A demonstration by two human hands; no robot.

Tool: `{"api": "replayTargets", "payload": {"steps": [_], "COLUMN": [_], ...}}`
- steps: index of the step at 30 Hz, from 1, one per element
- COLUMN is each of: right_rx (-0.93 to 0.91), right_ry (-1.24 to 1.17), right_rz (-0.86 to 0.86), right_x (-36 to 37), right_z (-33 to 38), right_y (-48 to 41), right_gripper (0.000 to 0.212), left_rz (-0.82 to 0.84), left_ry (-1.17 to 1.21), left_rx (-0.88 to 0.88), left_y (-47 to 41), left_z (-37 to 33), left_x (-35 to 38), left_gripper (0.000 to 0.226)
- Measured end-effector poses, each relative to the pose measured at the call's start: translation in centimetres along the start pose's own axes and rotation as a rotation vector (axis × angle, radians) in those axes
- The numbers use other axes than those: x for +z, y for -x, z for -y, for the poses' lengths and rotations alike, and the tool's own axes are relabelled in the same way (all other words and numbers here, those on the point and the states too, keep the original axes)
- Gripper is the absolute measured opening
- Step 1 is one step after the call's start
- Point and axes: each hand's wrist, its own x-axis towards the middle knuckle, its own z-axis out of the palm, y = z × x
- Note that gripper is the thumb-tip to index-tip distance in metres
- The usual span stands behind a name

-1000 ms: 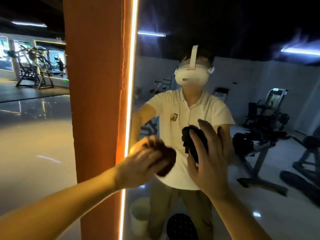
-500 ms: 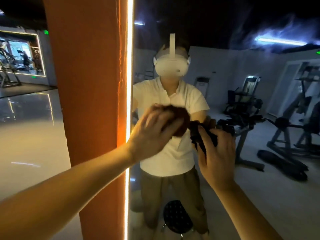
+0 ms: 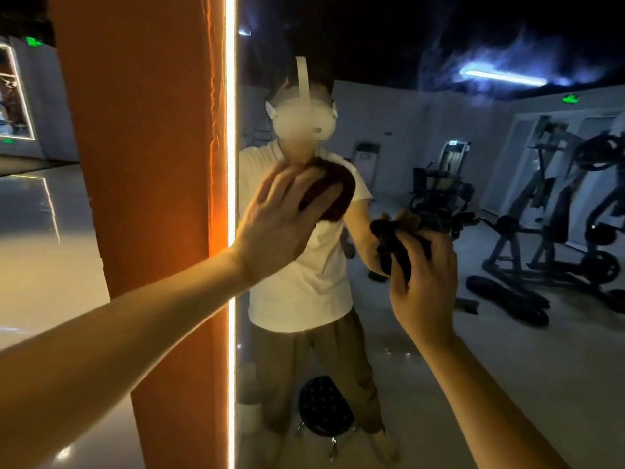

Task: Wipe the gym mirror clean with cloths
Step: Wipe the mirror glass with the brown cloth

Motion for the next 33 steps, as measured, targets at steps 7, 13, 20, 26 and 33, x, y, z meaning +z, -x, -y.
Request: {"api": "replayTargets", "payload": {"steps": [7, 13, 20, 26, 33], "right_rx": [-0.007, -0.022, 0.013, -0.003, -0.033], "right_ry": [-0.024, -0.025, -0.080, -0.075, -0.100], "right_rz": [0.152, 0.189, 0.163, 0.188, 0.109], "right_x": [0.6, 0.3, 1.0, 1.0, 1.8], "right_z": [0.5, -0.4, 0.7, 0.9, 2.1], "right_y": [4.3, 4.1, 3.9, 4.2, 2.3], "right_gripper": [0.042, 0.048, 0.038, 0.037, 0.031], "left_rz": [0.442, 0.226, 0.180, 0.584, 0.138], "left_ry": [0.088, -0.020, 0.131, 0.070, -0.067], "left_rx": [0.597, 0.455, 0.193, 0.569, 0.172], "left_y": [14.8, 5.4, 7.8, 15.2, 3.5], "left_z": [-8.1, -2.1, -2.6, -3.3, 4.8], "left_x": [-0.2, 0.3, 0.6, -0.7, -3.3], "left_gripper": [0.048, 0.049, 0.045, 0.059, 0.047]}}
